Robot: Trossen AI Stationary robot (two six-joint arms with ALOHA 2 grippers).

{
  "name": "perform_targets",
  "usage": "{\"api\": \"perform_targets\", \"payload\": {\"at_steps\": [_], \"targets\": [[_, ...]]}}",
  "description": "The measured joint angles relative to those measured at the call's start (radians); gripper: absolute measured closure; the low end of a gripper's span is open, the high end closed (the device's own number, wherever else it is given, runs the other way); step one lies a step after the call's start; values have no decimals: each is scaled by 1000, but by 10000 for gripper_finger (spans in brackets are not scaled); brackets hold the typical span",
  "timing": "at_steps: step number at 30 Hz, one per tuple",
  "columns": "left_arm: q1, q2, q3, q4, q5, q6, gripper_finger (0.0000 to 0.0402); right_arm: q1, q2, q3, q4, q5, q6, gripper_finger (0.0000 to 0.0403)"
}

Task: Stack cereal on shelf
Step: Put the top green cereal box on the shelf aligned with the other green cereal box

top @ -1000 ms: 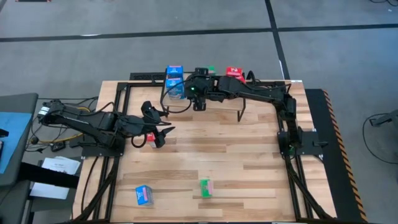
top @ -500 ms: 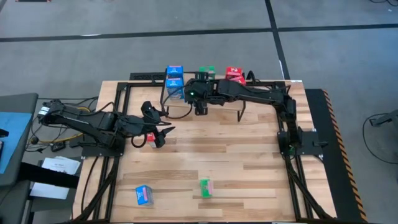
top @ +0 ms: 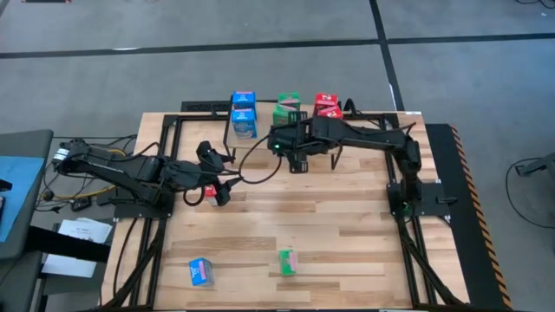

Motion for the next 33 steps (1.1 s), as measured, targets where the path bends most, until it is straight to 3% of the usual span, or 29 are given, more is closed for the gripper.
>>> {"api": "perform_targets", "payload": {"at_steps": [7,16,25,33], "targets": [[0,0,0,-1,0,-12,99,2,-71,-1,-39,-167,103,154],[0,0,0,-18,0,-28,99,4,-98,-17,-65,-214,189,154],[0,0,0,-17,0,-37,99,38,-205,-322,36,-222,230,154],[0,0,0,-15,0,-63,99,37,-507,-690,371,-247,295,154]]}}
